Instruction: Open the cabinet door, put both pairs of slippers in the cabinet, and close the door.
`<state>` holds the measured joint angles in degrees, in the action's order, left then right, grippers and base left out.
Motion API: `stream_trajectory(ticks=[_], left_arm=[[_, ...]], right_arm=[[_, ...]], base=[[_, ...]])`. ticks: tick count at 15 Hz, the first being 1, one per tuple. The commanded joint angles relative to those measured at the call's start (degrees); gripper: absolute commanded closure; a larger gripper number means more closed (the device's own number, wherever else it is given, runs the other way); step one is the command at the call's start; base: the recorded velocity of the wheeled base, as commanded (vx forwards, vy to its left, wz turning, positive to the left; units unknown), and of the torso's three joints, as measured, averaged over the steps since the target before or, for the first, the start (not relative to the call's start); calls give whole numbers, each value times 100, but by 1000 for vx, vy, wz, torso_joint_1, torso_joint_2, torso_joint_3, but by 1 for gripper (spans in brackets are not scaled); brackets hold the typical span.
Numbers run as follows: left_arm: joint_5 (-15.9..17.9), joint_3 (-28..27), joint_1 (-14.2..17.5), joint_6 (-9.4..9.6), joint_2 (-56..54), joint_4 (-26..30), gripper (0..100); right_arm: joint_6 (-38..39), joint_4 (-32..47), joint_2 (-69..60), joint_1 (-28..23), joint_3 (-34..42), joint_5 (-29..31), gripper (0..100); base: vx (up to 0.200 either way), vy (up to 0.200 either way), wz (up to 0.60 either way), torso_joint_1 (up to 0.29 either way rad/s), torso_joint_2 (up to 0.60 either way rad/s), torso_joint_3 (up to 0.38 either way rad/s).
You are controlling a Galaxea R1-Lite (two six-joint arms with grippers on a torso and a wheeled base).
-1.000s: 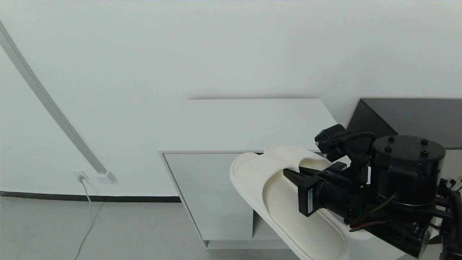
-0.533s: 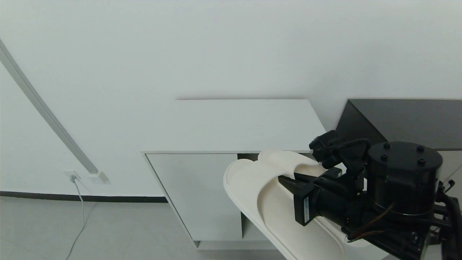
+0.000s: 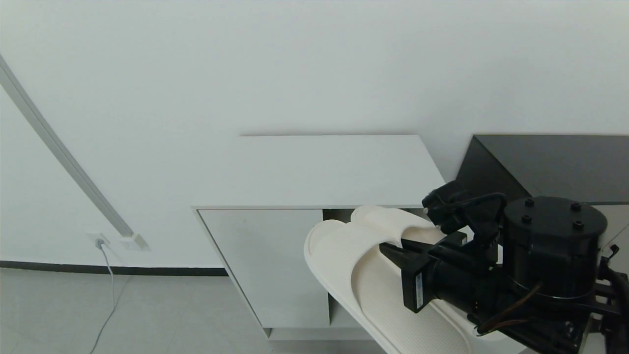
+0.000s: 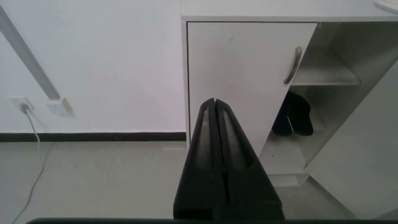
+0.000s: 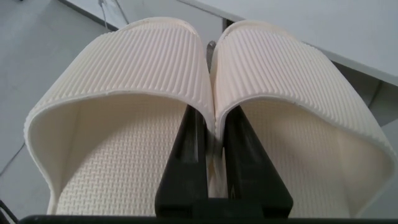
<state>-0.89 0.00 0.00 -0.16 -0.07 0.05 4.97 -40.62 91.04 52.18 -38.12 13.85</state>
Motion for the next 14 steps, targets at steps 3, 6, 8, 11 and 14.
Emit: stream_trajectory(ticks=[3, 6, 8, 11, 14], left_arm=[[-16, 0, 0, -2, 7, -5, 100], [-16, 0, 0, -11, 7, -5, 100], [-16, 0, 0, -11, 7, -5, 100], [-16, 0, 0, -11, 7, -5, 100], [-16, 0, 0, -11, 7, -5, 100]], right_arm=[[-32, -16, -78, 38, 94, 13, 100], [-102, -16, -157, 82, 208, -5, 100], [-102, -16, -165, 100, 217, 4, 100], [-102, -16, -165, 100, 261, 4, 100], [-102, -16, -157, 100, 261, 4, 100]], base=[[0, 0, 0, 0, 0, 0], [0, 0, 0, 0, 0, 0], [0, 0, 0, 0, 0, 0], [0, 0, 0, -57, 117, 72], [0, 0, 0, -160, 367, 203]])
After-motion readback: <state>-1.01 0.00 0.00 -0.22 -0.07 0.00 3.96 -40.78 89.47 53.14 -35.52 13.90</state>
